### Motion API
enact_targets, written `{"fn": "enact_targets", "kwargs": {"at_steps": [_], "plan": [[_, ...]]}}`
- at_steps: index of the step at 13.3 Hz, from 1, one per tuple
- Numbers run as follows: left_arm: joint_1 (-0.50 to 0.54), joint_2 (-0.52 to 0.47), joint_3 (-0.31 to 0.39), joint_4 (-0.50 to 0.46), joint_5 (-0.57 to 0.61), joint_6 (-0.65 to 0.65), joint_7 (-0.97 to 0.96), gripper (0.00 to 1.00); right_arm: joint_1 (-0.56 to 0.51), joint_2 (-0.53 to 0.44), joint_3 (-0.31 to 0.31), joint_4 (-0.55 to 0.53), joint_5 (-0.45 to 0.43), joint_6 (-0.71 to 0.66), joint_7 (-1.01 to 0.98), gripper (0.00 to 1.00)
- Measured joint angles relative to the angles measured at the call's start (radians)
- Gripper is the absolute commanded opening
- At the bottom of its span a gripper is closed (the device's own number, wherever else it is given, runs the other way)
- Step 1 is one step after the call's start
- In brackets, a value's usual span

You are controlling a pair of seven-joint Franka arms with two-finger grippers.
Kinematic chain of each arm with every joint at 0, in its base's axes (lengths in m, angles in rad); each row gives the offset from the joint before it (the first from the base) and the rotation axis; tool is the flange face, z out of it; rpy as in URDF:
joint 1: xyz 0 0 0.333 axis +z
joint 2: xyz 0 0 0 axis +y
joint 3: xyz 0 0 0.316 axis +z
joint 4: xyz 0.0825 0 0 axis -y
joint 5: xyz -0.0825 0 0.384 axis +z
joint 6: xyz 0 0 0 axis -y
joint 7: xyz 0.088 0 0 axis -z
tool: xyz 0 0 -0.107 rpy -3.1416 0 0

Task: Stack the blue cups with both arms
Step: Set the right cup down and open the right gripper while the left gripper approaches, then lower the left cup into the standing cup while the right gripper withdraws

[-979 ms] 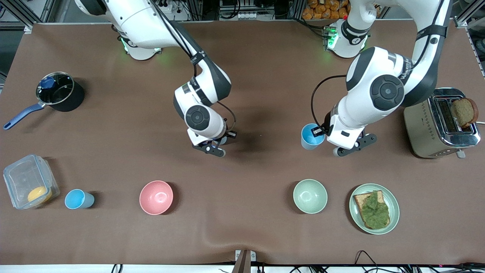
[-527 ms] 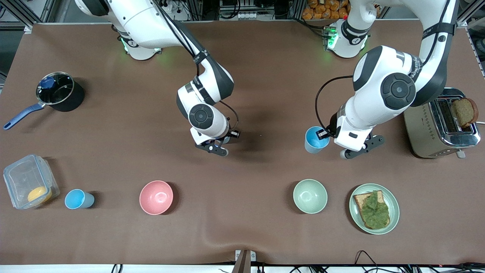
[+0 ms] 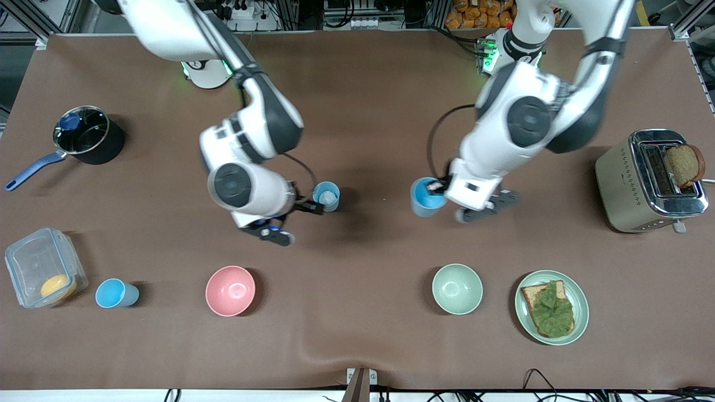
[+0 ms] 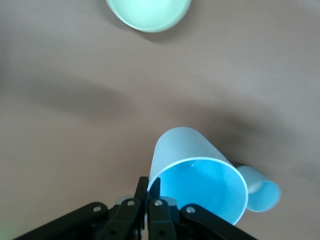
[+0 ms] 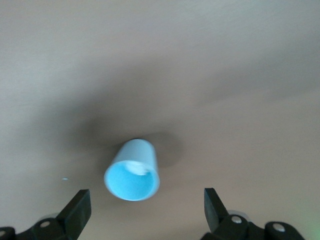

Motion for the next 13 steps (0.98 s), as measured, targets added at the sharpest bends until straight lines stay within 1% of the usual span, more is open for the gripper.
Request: {"fn": "enact_targets", "kwargs": {"at_steps": [3, 6, 7, 9, 11, 13], "plan": [[-0.104, 0.066, -0.002, 0.019, -0.003, 0.145, -0.175, 0.0, -0.132, -0.035, -0.004, 0.0, -0.038, -0.119, -0.199, 1.0], [-0.204, 0.174, -0.003, 0.1, -0.003, 0.239, -0.354, 0.0, -0.235, -0.091, -0.004, -0.016, -0.117, -0.179, -0.325, 1.0], [-0.229, 0.204, -0.003, 0.116, -0.003, 0.27, -0.393, 0.0, -0.26, -0.124, -0.004, -0.042, -0.15, -0.179, -0.356, 1.0], [-0.275, 0.255, -0.002, 0.129, -0.003, 0.323, -0.448, 0.0, -0.313, -0.217, -0.005, -0.141, -0.19, -0.142, -0.448, 1.0], [-0.315, 0.294, 0.0, 0.131, -0.003, 0.37, -0.491, 0.0, -0.371, -0.319, -0.006, -0.246, -0.199, -0.091, -0.533, 1.0], [-0.337, 0.313, 0.002, 0.134, -0.003, 0.383, -0.503, 0.0, -0.407, -0.414, -0.022, -0.303, -0.206, -0.078, -0.566, 1.0]]}}
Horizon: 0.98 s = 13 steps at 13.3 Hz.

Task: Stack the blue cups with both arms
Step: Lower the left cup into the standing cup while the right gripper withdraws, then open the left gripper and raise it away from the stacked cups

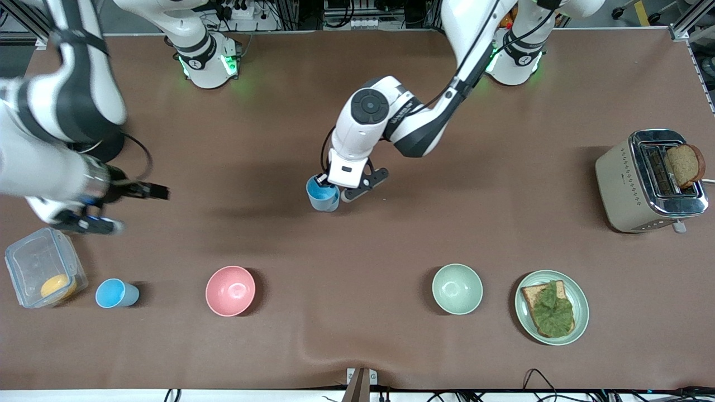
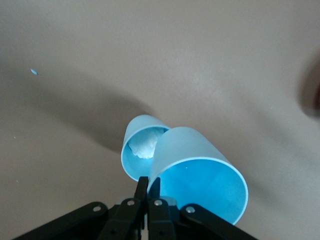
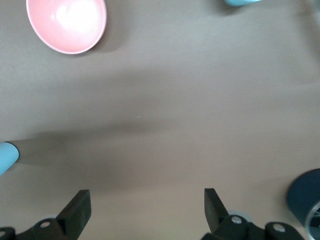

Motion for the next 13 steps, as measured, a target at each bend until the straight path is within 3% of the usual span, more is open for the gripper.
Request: {"fn": "enact_targets", "kwargs": {"at_steps": [4, 11, 12, 13], "plan": [[-0.008, 0.001, 0.002, 0.005, 0.0, -0.003, 0.0, 0.0, -0.003, -0.116, -0.064, -0.039, -0.003, -0.038, -0.014, 1.0], [-0.009, 0.004, 0.007, -0.02, 0.019, -0.065, -0.001, 0.0, -0.005, -0.141, -0.096, 0.02, -0.008, -0.156, -0.076, 1.0], [-0.01, 0.004, 0.007, -0.02, 0.019, -0.066, -0.005, 0.12, -0.005, -0.144, -0.097, 0.045, -0.008, -0.181, -0.077, 1.0], [-0.011, 0.003, 0.007, -0.018, 0.019, -0.066, -0.017, 0.99, -0.006, -0.145, -0.097, 0.067, -0.009, -0.196, -0.077, 1.0]]}}
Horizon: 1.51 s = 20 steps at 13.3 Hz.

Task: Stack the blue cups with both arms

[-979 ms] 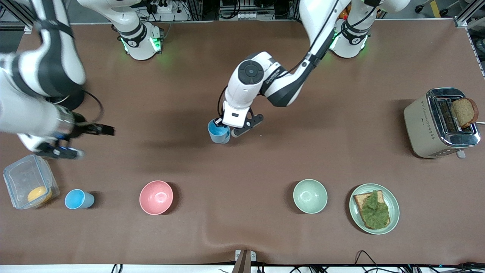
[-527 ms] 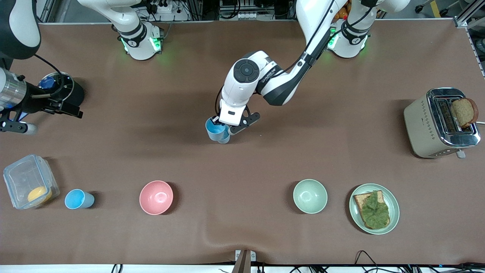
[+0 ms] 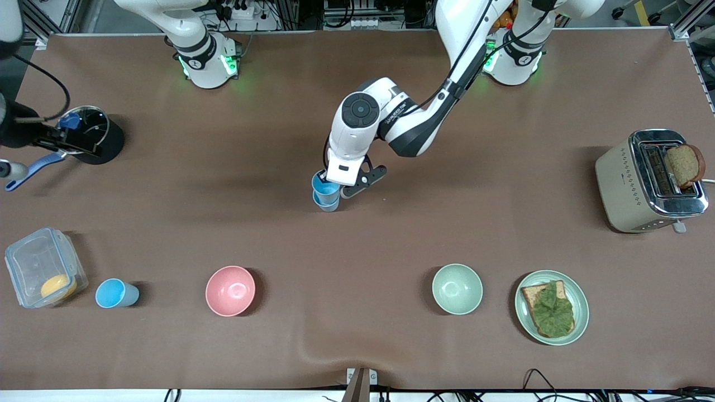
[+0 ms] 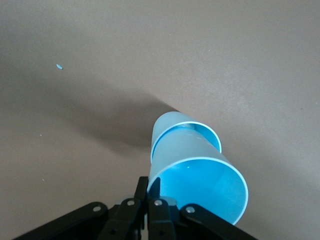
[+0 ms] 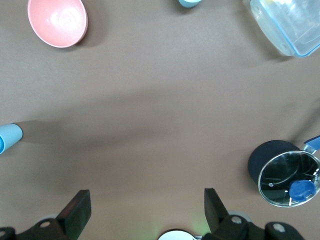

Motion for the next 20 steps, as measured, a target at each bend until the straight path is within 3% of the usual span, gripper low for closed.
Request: {"fn": "enact_targets", "kwargs": {"at_steps": [2, 5, 8, 13, 17, 20], "plan": [[0.0, -0.002, 0.001, 0.008, 0.007, 0.0, -0.007, 1.0, -0.001, 0.0, 0.001, 0.03, 0.0, -0.02, -0.001, 1.0], [0.012, -0.035, 0.006, 0.022, 0.116, -0.023, -0.01, 1.0, -0.001, 0.0, 0.005, 0.036, 0.0, -0.023, -0.003, 1.0], [0.102, -0.156, 0.014, 0.042, 0.209, -0.141, 0.042, 1.0, -0.001, 0.001, 0.019, 0.038, 0.0, -0.023, -0.004, 1.0], [0.322, -0.357, 0.018, 0.023, 0.214, -0.32, 0.441, 1.0, -0.001, 0.002, 0.04, 0.042, -0.027, -0.023, -0.005, 1.0], [0.523, -0.503, 0.015, -0.074, 0.207, -0.391, 0.872, 1.0, -0.001, 0.002, 0.044, 0.043, -0.03, -0.023, -0.005, 1.0], [0.622, -0.572, 0.014, -0.1, 0.179, -0.479, 1.05, 1.0, -0.001, 0.002, 0.044, 0.043, -0.03, -0.023, -0.005, 1.0]]}}
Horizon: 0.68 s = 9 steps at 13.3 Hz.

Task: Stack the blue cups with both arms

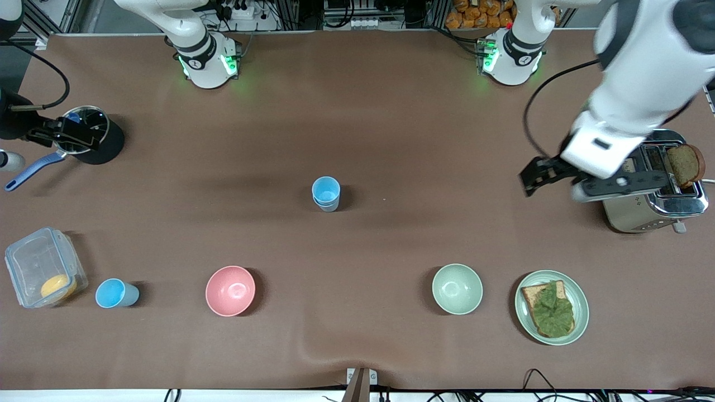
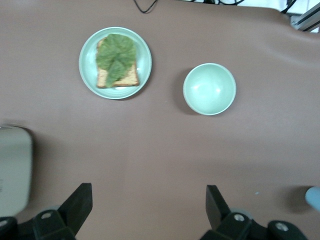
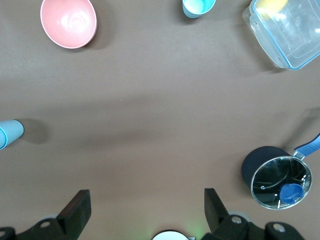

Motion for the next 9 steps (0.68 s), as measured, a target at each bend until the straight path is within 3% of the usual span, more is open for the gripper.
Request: {"fn": "enact_targets", "kwargs": {"at_steps": [9], "plan": [[0.091, -0.056, 0.002, 0.02, 0.0, -0.11, 0.164, 1.0, 0.0, 0.007, -0.002, 0.0, -0.001, 0.0, 0.0, 1.0]]}}
